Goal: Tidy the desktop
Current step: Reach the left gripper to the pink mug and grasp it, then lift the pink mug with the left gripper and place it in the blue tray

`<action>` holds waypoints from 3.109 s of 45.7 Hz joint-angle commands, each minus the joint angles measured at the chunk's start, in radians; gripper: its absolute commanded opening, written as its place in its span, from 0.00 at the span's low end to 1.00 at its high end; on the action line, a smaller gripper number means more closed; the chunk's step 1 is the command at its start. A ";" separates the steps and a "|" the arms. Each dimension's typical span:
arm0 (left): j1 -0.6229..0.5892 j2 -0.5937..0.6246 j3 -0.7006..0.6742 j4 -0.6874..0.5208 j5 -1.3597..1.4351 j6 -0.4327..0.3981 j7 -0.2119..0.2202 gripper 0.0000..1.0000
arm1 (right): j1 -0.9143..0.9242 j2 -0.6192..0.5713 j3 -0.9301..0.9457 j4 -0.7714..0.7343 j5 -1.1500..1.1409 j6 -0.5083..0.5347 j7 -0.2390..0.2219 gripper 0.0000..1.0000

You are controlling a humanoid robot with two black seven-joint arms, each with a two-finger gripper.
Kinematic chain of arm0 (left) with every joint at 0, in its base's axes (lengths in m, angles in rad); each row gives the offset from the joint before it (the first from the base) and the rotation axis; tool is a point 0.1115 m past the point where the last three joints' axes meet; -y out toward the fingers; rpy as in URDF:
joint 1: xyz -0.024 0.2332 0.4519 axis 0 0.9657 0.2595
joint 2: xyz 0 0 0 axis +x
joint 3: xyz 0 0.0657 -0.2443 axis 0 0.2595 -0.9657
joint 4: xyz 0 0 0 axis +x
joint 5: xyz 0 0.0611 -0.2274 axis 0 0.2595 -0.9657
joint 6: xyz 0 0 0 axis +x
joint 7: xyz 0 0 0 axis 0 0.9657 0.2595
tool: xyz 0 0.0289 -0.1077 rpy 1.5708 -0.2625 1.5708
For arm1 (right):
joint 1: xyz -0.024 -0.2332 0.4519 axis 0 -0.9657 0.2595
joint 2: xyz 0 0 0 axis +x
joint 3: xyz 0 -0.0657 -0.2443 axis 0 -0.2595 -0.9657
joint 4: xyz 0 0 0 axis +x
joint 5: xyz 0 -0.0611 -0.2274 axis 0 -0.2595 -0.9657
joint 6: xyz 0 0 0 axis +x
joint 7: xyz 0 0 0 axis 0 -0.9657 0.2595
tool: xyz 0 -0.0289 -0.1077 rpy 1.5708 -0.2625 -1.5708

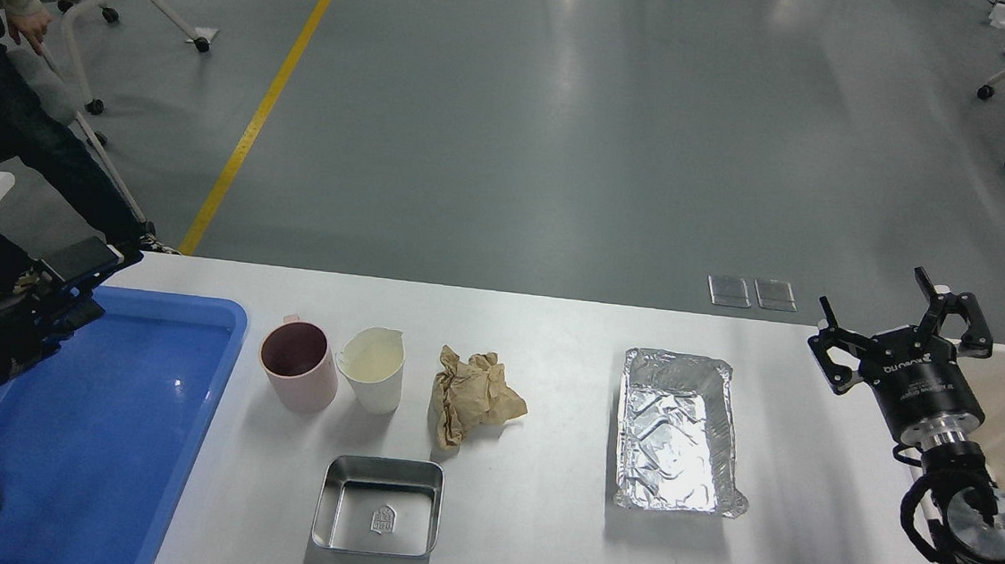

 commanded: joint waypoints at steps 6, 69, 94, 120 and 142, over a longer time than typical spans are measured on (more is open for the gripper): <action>-0.205 -0.088 0.283 0.173 -0.003 -0.001 -0.015 0.97 | -0.007 0.014 0.002 0.002 -0.001 0.000 0.001 1.00; -0.402 -0.472 0.600 0.481 -0.004 -0.021 0.007 0.29 | -0.034 0.009 0.008 0.002 0.000 0.011 0.001 1.00; -0.394 -0.460 0.666 0.480 -0.003 -0.031 -0.067 0.02 | -0.039 0.012 0.009 0.002 -0.001 0.008 0.001 1.00; -0.442 -0.244 0.672 0.400 -0.016 -0.056 -0.087 0.00 | -0.040 0.029 0.008 0.002 -0.001 0.008 0.001 1.00; -0.699 0.215 0.807 0.204 0.111 -0.272 -0.084 0.01 | -0.034 0.044 0.006 0.002 -0.026 0.008 0.001 1.00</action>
